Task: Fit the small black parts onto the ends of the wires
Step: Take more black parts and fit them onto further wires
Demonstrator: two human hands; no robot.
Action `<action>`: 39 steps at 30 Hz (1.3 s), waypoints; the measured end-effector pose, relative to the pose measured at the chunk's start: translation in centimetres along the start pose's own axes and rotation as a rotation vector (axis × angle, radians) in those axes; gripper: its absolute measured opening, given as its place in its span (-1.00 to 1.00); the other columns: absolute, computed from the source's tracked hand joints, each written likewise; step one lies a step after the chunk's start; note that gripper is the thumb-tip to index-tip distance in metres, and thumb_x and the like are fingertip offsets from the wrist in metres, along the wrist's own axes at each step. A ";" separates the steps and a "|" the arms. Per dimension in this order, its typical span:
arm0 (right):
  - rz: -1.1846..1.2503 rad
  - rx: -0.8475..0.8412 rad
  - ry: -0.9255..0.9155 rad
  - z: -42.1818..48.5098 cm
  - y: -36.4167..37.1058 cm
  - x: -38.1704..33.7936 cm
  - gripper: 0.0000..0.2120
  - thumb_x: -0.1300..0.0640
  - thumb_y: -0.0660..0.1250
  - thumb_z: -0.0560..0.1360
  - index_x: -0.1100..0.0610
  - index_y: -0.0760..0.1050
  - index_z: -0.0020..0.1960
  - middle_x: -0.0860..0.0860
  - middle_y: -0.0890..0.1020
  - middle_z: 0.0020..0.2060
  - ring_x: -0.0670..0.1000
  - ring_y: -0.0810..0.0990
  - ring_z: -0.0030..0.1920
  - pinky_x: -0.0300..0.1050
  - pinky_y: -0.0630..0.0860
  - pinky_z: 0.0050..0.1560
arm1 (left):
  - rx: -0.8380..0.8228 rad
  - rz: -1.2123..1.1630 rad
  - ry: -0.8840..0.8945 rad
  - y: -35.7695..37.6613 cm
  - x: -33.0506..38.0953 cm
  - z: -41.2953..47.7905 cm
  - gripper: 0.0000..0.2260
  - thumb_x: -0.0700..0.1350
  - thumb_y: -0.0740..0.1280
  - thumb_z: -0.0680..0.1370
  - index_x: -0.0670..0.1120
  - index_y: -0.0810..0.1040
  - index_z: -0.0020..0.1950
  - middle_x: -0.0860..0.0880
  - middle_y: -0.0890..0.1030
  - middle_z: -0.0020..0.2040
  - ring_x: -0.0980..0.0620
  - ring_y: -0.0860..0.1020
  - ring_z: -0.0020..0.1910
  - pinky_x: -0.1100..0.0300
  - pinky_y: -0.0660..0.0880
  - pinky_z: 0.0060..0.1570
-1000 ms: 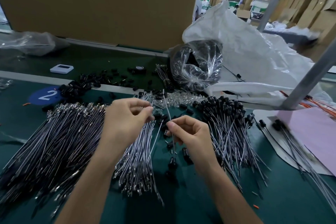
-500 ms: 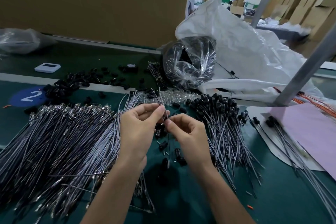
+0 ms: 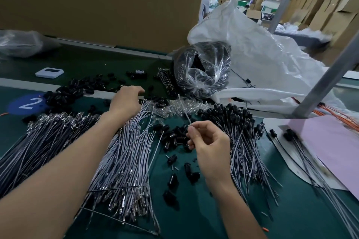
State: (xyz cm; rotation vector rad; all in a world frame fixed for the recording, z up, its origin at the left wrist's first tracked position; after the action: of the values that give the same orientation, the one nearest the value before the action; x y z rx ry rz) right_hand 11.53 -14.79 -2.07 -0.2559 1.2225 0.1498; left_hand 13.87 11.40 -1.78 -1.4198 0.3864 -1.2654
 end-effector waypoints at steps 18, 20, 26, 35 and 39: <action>-0.094 0.057 -0.062 0.4 -0.7 0.0 -0.88 0.18 0.41 0.53 0.00 0.62 -0.15 -0.15 0.63 -0.32 -0.17 0.55 -0.34 -0.30 0.48 -0.30 | 0.187 -0.375 -0.030 -1.5 0.9 0.6 -0.86 -0.21 0.38 0.56 -0.13 0.60 0.12 -0.07 0.65 -0.04 -0.02 0.62 -0.07 0.18 0.50 -0.04; -0.096 0.086 -0.073 0.5 -1.1 -0.1 -0.88 0.17 0.41 0.52 -0.02 0.63 -0.15 -0.16 0.63 -0.33 -0.20 0.53 -0.35 -0.34 0.44 -0.32 | 0.166 -0.565 -0.028 -2.3 2.4 -2.0 -0.83 -0.25 0.41 0.53 -0.06 0.64 0.09 -0.04 0.68 -0.08 0.01 0.65 -0.13 0.17 0.58 -0.04; -0.109 0.166 -0.107 0.8 -2.3 -0.4 -0.94 0.16 0.42 0.51 0.06 0.67 -0.11 -0.14 0.63 -0.35 -0.19 0.51 -0.36 -0.34 0.42 -0.31 | -0.017 -1.033 -0.093 -2.0 5.1 -10.0 -0.77 -0.34 0.44 0.48 -0.01 0.69 -0.03 0.02 0.73 -0.14 0.09 0.69 -0.17 0.37 0.56 -0.21; -0.191 0.132 -0.153 0.7 -2.3 -0.6 -0.95 0.19 0.42 0.50 0.08 0.67 -0.09 -0.08 0.65 -0.27 -0.17 0.55 -0.29 -0.37 0.44 -0.27 | 0.069 -1.429 -0.191 -0.9 5.4 -11.7 -0.85 -0.33 0.35 0.55 -0.20 0.57 0.09 -0.09 0.73 -0.09 -0.01 0.70 -0.09 0.20 0.63 -0.11; -0.194 0.110 -0.153 0.7 -2.0 -0.5 -0.94 0.21 0.43 0.50 0.09 0.67 -0.09 -0.06 0.66 -0.26 -0.16 0.56 -0.29 -0.35 0.45 -0.26 | 0.071 -1.601 -0.202 -0.6 5.0 -11.7 -0.78 -0.34 0.29 0.57 -0.16 0.49 0.20 -0.12 0.72 -0.12 -0.03 0.70 -0.10 0.22 0.61 -0.12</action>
State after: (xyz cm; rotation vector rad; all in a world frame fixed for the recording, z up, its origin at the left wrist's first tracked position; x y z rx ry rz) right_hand 12.48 -16.48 -1.12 -0.2605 1.0442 -0.0647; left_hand 5.68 1.63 -1.47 -1.7333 -1.1864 -2.2295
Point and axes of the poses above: each hand's wrist, its own z-axis towards the middle knuckle, its own y-axis out of the palm, x = y × z, the point moved 5 cm from there along z, towards the middle knuckle
